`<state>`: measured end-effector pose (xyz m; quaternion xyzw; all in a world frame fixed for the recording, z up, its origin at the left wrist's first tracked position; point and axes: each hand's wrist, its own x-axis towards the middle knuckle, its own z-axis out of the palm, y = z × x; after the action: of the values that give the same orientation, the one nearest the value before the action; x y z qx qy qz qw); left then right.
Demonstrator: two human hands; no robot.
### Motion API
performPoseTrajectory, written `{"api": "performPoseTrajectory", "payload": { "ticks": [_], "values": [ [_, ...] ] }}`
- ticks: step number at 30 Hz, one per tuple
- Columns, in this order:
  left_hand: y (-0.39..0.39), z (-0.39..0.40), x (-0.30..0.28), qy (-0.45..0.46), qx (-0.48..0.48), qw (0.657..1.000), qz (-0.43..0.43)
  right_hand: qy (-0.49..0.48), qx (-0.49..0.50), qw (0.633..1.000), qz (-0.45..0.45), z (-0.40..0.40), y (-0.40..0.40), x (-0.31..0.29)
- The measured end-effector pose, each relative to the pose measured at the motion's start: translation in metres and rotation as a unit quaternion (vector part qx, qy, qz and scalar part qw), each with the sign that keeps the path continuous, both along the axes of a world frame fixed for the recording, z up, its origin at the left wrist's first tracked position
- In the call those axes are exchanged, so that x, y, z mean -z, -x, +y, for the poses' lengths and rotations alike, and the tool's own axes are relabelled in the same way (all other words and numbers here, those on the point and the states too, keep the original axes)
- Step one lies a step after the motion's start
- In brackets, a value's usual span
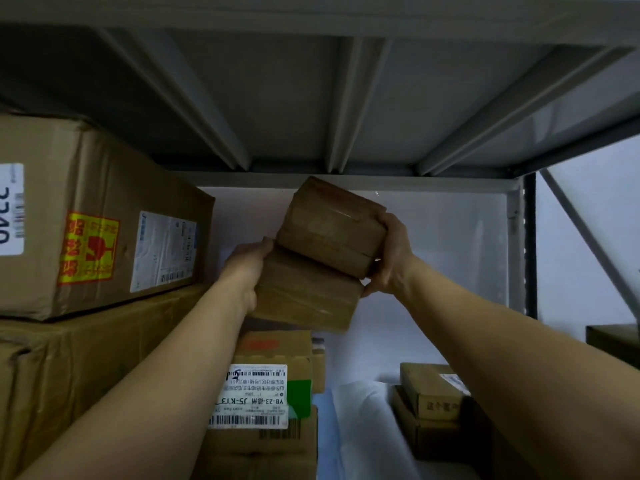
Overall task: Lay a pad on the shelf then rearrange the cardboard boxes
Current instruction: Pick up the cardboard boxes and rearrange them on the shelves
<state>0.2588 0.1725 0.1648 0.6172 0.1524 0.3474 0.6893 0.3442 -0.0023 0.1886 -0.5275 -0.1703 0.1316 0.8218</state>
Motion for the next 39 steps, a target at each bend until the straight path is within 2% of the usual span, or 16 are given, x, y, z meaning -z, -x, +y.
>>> {"api": "performPoseTrajectory", "payload": {
  "ticks": [10,14,17,19,22,29,31,34,39],
  "values": [
    [-0.003,-0.044,0.004,0.075,0.089,0.992,-0.05,0.007,0.042,0.998,-0.047,-0.062,0.011,-0.022],
    [-0.006,-0.078,0.0,0.058,0.143,0.988,-0.02,0.025,0.066,0.996,-0.049,-0.093,0.007,-0.026],
    [-0.012,-0.106,0.005,0.047,0.142,0.988,0.03,0.047,0.085,0.994,-0.046,-0.12,0.002,-0.024],
    [-0.019,-0.123,0.011,0.064,0.152,0.986,0.034,0.06,0.088,0.994,-0.036,-0.138,-0.001,-0.023],
    [-0.044,-0.145,0.028,0.087,0.177,0.98,0.037,0.07,0.095,0.993,-0.024,-0.162,-0.007,-0.016],
    [-0.137,-0.183,0.086,0.115,0.165,0.976,0.081,0.107,0.133,0.985,-0.013,-0.216,-0.019,-0.005],
    [-0.142,-0.197,0.092,0.095,0.17,0.975,0.107,0.112,0.146,0.983,-0.002,-0.229,-0.025,-0.001],
    [-0.11,-0.227,0.085,0.067,0.17,0.975,0.127,0.117,0.168,0.979,0.019,-0.245,-0.034,0.006],
    [-0.126,-0.232,0.095,0.017,0.133,0.982,0.131,0.14,0.165,0.976,0.04,-0.258,-0.04,0.015]
  ]
}}
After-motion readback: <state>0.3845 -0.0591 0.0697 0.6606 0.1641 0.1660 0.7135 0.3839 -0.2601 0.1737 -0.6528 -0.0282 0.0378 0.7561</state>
